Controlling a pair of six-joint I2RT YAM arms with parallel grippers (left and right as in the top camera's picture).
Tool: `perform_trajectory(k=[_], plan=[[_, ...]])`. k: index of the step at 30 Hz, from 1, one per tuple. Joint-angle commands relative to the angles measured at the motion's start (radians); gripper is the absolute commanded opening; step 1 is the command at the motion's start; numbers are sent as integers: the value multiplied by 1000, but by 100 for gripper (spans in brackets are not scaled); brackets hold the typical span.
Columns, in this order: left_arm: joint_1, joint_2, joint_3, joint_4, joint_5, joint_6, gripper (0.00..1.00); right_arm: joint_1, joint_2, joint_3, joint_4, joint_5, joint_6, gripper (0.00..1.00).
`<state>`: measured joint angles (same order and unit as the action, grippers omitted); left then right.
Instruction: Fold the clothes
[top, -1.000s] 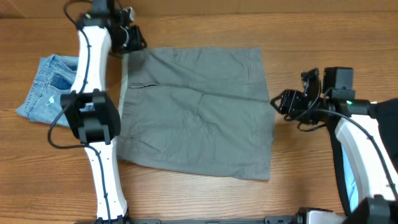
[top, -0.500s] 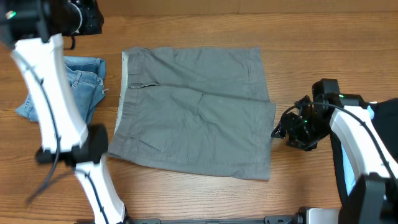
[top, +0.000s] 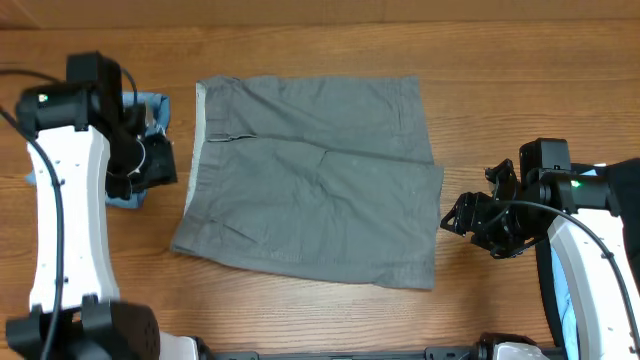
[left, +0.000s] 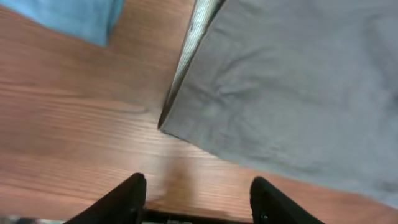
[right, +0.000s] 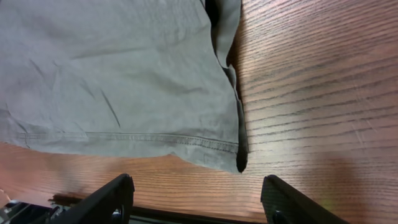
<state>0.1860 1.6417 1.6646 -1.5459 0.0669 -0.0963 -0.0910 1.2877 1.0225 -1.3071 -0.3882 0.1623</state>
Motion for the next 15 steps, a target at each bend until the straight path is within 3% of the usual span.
perform_trajectory(k=[1,6,10,12,15], plan=[[82,47,-167,94,166,116,57,0,-6,5,-18,-2,-5,70],[128,201,-315,160,304,269,54,0,-6,5,-50,-2,12,71],[128,291,-364,230,280,248,53,0,-6,5,-56,-2,30,71],[128,326,-383,262,273,238,46,0,-6,4,-63,-4,48,71],[129,337,-380,286,281,238,45,0,-6,-4,-60,-5,48,70]])
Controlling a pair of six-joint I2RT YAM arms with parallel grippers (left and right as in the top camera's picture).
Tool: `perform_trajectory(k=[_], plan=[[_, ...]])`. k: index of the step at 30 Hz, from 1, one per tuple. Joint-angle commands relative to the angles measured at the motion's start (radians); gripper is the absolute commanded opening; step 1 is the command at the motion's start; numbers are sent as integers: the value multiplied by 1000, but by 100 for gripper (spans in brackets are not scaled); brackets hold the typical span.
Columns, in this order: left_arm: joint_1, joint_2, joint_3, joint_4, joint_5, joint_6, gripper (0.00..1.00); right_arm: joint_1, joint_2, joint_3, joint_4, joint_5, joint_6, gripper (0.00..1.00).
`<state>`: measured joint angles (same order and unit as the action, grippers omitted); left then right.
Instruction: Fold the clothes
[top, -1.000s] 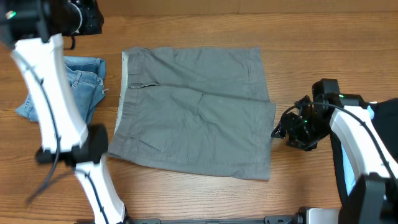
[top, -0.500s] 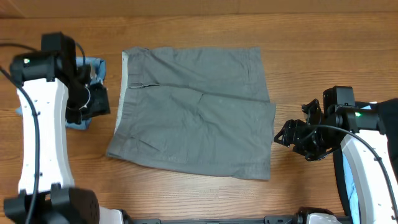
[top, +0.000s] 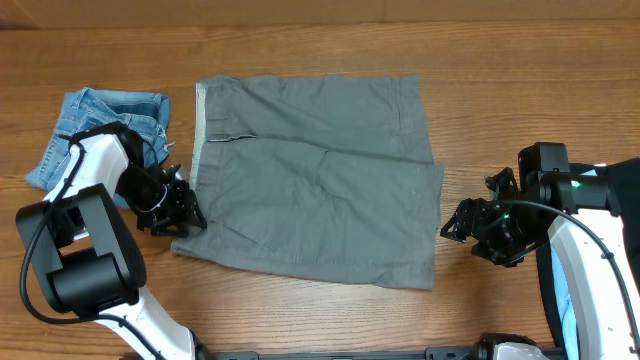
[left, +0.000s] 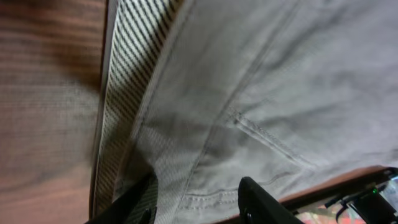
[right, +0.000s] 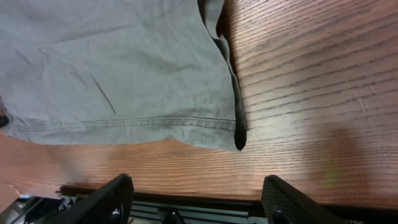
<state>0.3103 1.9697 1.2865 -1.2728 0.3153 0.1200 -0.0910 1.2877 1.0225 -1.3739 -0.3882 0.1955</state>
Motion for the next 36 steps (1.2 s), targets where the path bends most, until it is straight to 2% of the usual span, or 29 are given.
perform_trajectory(k=[1,6,9,11,15,19,20,22,23,24,25,29,36], plan=[[4,0,4,4,51,23,45,0,-6,-11,12,-5,15,71],[8,-94,48,-33,-14,-1,43,0,-6,-76,41,-9,15,71],[22,-149,55,-12,-166,-100,48,0,-6,-142,85,-55,35,71],[30,-156,55,-18,-204,-137,50,0,-6,-187,124,-58,112,71],[31,-151,-5,-10,-192,-143,56,0,-6,-315,276,-54,216,70],[30,-151,-120,42,-124,-142,57,0,-6,-412,379,-58,224,70],[30,-151,-140,50,-98,-134,55,0,-6,-426,390,-58,220,70],[30,-151,-167,55,-11,-86,43,0,-6,-429,394,-59,201,70],[30,-151,-171,47,36,-62,31,0,-6,-429,401,-58,198,70],[30,-151,-171,42,46,-58,23,0,-6,-429,404,-58,198,69],[30,-152,-169,15,55,-55,6,0,-6,-428,405,-58,197,70],[31,-174,-145,-111,77,1,4,0,-6,-428,413,-58,194,69],[31,-259,-145,-170,80,7,4,0,-6,-427,536,-58,198,69]])
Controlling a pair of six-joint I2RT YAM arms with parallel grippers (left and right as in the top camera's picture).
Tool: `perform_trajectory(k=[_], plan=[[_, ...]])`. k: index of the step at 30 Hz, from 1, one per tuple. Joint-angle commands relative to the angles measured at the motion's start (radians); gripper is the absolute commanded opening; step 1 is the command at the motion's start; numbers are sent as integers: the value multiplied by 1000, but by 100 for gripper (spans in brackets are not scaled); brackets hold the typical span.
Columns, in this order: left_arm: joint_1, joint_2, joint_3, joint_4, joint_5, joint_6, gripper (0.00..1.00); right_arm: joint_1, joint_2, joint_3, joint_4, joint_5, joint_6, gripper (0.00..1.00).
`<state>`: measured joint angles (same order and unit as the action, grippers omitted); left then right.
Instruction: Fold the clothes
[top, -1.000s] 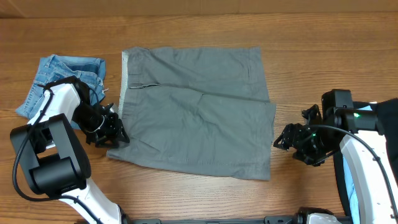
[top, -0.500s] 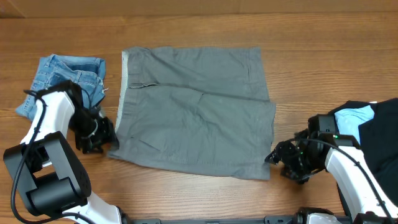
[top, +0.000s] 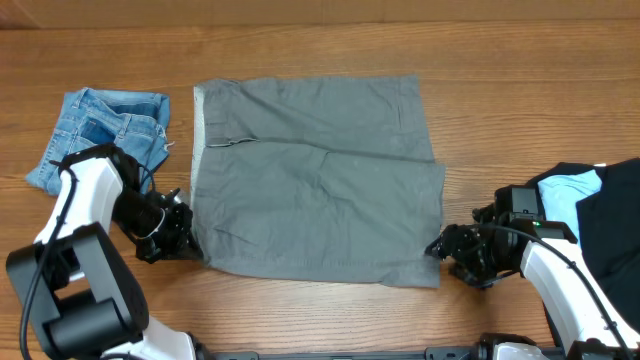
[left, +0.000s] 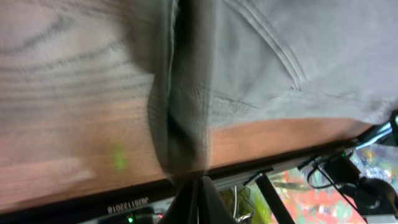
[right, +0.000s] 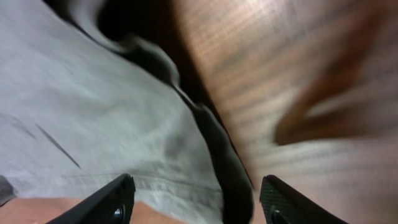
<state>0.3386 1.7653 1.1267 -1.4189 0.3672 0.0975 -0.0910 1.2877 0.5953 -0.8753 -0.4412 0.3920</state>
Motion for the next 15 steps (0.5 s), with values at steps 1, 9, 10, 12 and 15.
perform_trajectory(k=[1,9,10,12,15], plan=[[-1,-71,15,-44,52,35,4,0,-6,2,74,-5,2,69],[0,-172,15,-67,71,52,4,3,-6,0,-25,-5,-6,63],[0,-172,15,-66,71,52,10,6,-6,0,-53,-6,-6,60],[0,-172,15,-61,67,52,23,19,-6,0,-95,-10,-6,59],[0,-172,15,-49,32,24,33,45,-6,0,-140,-36,-2,56]])
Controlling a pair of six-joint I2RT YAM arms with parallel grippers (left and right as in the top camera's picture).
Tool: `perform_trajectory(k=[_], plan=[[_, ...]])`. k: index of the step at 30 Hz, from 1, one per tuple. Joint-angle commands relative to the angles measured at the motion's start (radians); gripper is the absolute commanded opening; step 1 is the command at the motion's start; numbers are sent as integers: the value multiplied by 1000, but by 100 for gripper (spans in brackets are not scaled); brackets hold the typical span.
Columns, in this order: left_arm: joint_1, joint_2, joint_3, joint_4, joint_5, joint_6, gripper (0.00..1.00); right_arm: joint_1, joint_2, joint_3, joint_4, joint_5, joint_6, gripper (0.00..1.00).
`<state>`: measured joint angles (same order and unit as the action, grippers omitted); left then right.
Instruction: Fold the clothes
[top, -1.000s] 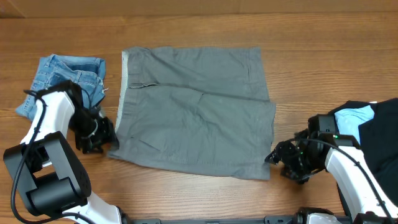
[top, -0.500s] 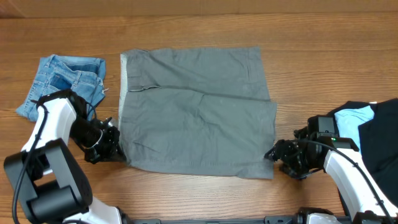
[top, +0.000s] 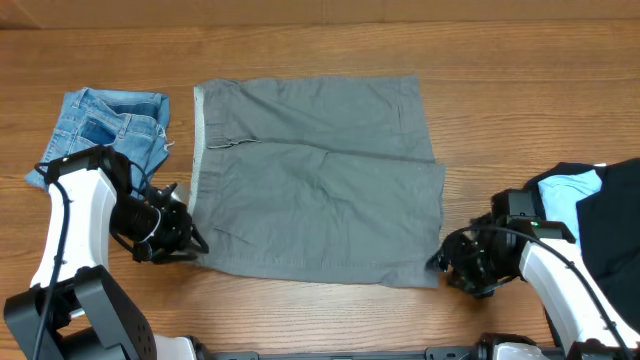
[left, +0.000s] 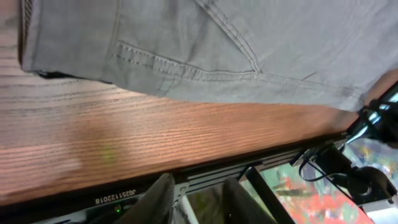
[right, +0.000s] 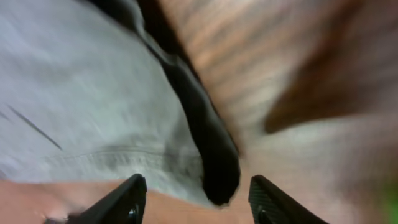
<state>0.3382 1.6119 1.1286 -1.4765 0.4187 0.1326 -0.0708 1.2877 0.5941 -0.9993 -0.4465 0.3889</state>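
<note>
Grey shorts (top: 315, 180) lie spread flat mid-table, waistband to the left. In the overhead view my left gripper (top: 188, 242) sits at their front left corner and my right gripper (top: 447, 262) at their front right corner. The left wrist view shows the left gripper (left: 199, 200) open with nothing between its fingers, the shorts' stitched edge (left: 186, 71) lying flat ahead of it. In the right wrist view the right gripper (right: 199, 196) is open, and the shorts' dark corner fold (right: 217, 168) reaches down between its fingers.
Folded blue jeans (top: 105, 125) lie at the left, behind my left arm. Light blue and black clothes (top: 590, 215) are piled at the right edge. The table's front edge (left: 186, 165) runs just behind both grippers.
My left gripper was shut on a bunched fold at the shorts' front left corner; now it is open and that edge lies flat. The right gripper stays open at the front right corner, slightly closer.
First my left gripper was open beside the jeans and the right one open off the shorts' right edge. Then the left was open over the striped waistband corner. Then it was shut on that corner, with the right at the front right corner. Now both are open.
</note>
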Motion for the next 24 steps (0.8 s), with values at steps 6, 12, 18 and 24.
perform_trajectory(k=[6,12,18,24], plan=[[0,-19,13,12,-37,-32,43,109,-6,-16,58,-26,122,56],[0,-19,13,19,-37,-32,45,119,-6,-45,93,8,166,27],[0,-19,13,79,-28,-51,46,114,-14,16,22,56,165,11],[0,-19,13,57,-29,-50,45,114,-89,90,-131,103,166,4]])
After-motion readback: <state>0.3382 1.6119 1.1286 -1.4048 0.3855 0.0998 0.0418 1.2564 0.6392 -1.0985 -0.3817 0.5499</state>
